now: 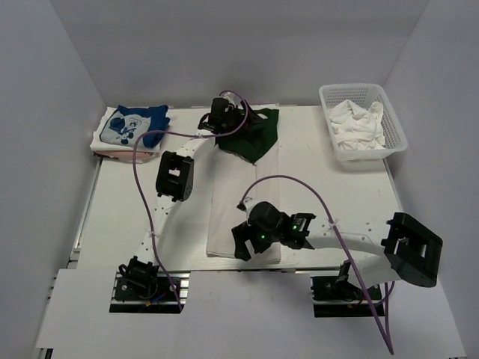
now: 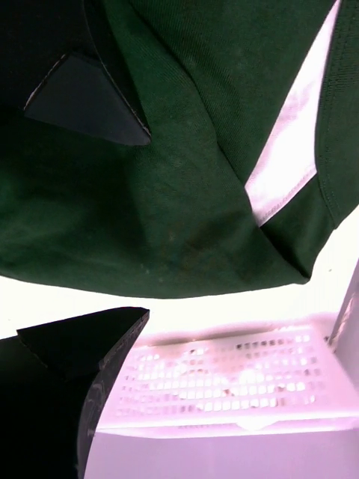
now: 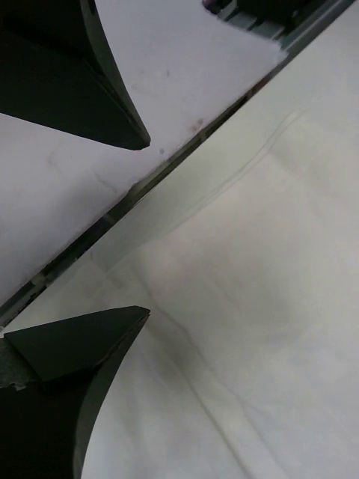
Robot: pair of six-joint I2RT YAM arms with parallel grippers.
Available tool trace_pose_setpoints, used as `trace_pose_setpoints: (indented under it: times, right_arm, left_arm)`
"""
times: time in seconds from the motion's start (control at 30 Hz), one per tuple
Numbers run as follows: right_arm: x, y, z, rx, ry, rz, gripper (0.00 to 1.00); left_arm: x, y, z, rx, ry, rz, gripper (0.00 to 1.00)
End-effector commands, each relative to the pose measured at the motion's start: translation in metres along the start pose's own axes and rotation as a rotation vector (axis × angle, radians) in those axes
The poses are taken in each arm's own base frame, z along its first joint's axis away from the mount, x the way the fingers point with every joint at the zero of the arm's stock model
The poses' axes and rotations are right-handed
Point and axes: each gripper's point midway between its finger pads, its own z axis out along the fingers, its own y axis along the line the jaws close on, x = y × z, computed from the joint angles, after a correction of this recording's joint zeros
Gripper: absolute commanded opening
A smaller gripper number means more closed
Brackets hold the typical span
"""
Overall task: Fold and stack the t-shirts
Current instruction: Rotate the tshirt 95 degrees, then grab the bottom of the folded rectangular tshirt with both arms
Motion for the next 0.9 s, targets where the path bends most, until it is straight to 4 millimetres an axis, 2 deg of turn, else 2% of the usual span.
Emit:
trace_pose_setpoints:
  times: [0.0, 0.03, 0.07, 0.1, 0.13, 0.17, 0.2, 0.23, 0.27, 0.3, 0.33, 0.37, 0.4, 0.43, 0.47, 0.5, 0.53, 0.57, 0.63, 0.67, 0.7, 0.73, 0.77, 0.8, 0.83, 0.87]
  right_arm:
    - [-0.056, 0.029, -0.026, -0.056, -0.195, -0.09, 0.91]
    - [-0.066, 0.029, -0.034, -0.046, -0.244, -0.09, 0.91]
    - [-0.079, 0.033, -0.042, -0.056, -0.304, -0.076, 0.91]
    - [-0.084, 0.031, -0.046, -0.04, -0.338, -0.065, 0.91]
    - [-0.082, 0.029, -0.052, -0.047, -0.363, -0.054, 0.91]
    - [-0.086, 0.026, -0.055, -0.041, -0.393, 0.0, 0.91]
    - [-0.075, 0.013, -0.051, 0.001, -0.387, 0.022, 0.91]
    - [-0.081, 0.013, -0.064, -0.002, -0.441, 0.062, 0.91]
    - [-0.08, 0.01, -0.067, -0.001, -0.461, 0.109, 0.91]
    - [-0.074, -0.005, -0.066, 0.051, -0.48, 0.167, 0.91]
    - [-0.067, -0.014, -0.074, 0.068, -0.494, 0.206, 0.91]
    - [-0.06, -0.022, -0.074, 0.095, -0.486, 0.236, 0.91]
    - [-0.046, -0.034, -0.077, 0.133, -0.458, 0.29, 0.91]
    - [-0.029, -0.05, -0.075, 0.192, -0.433, 0.332, 0.91]
    - [-0.03, -0.049, -0.077, 0.185, -0.442, 0.333, 0.91]
    - [-0.021, -0.055, -0.079, 0.208, -0.416, 0.388, 0.91]
    - [-0.007, -0.063, -0.078, 0.239, -0.376, 0.4, 0.91]
    - [0.003, -0.064, -0.076, 0.235, -0.344, 0.413, 0.91]
    - [0.022, -0.068, -0.071, 0.243, -0.273, 0.439, 0.91]
    - [0.03, -0.069, -0.067, 0.244, -0.235, 0.446, 0.91]
    - [0.036, -0.07, -0.065, 0.248, -0.213, 0.468, 0.91]
    - [0.039, -0.065, -0.062, 0.225, -0.186, 0.479, 0.91]
    - [0.042, -0.066, -0.06, 0.225, -0.173, 0.476, 0.91]
    - [0.044, -0.066, -0.058, 0.225, -0.159, 0.471, 0.91]
    - [0.044, -0.067, -0.056, 0.226, -0.157, 0.467, 0.91]
    - [0.045, -0.068, -0.055, 0.226, -0.154, 0.467, 0.91]
  left_arm:
    - [-0.047, -0.02, -0.026, -0.076, -0.089, -0.006, 1.0]
    - [-0.064, -0.055, -0.043, -0.039, -0.105, 0.011, 1.0]
    - [-0.071, -0.075, -0.055, -0.012, -0.105, 0.029, 1.0]
    - [-0.063, -0.079, -0.068, 0.017, -0.046, 0.018, 1.0]
    - [-0.062, -0.089, -0.084, 0.032, -0.02, 0.03, 1.0]
    - [-0.074, -0.133, -0.118, 0.088, -0.03, 0.077, 1.0]
    - [-0.058, -0.129, -0.131, 0.064, 0.022, 0.08, 1.0]
    - [-0.058, -0.132, -0.146, 0.036, 0.019, 0.149, 1.0]
    - [-0.05, -0.13, -0.161, -0.051, 0.028, 0.165, 1.0]
    - [-0.049, -0.149, -0.191, -0.072, 0.007, 0.207, 1.0]
    - [-0.039, -0.154, -0.206, -0.076, 0.027, 0.26, 1.0]
    - [-0.026, -0.158, -0.22, -0.084, 0.051, 0.254, 1.0]
    - [0.003, -0.129, -0.231, -0.156, 0.107, 0.216, 1.0]
    - [0.018, -0.139, -0.279, -0.184, 0.064, 0.233, 1.0]
    - [0.045, -0.104, -0.276, -0.261, 0.117, 0.174, 1.0]
    - [0.055, -0.098, -0.289, -0.273, 0.101, 0.158, 1.0]
    - [0.075, -0.092, -0.302, -0.287, 0.113, 0.141, 1.0]
    - [0.104, -0.077, -0.329, -0.318, 0.126, 0.098, 1.0]
    - [0.139, -0.062, -0.355, -0.355, 0.143, 0.012, 1.0]
    - [0.191, -0.038, -0.369, -0.37, 0.242, -0.072, 1.0]
    - [0.2, -0.052, -0.383, -0.292, 0.211, -0.08, 1.0]
    - [0.217, -0.048, -0.392, -0.278, 0.235, -0.124, 1.0]
    - [0.248, -0.031, -0.401, -0.301, 0.29, -0.166, 1.0]
    - [0.262, -0.027, -0.413, -0.325, 0.313, -0.202, 1.0]
    - [0.283, -0.013, -0.426, -0.384, 0.373, -0.23, 1.0]
    - [0.285, -0.009, -0.428, -0.393, 0.367, -0.227, 1.0]
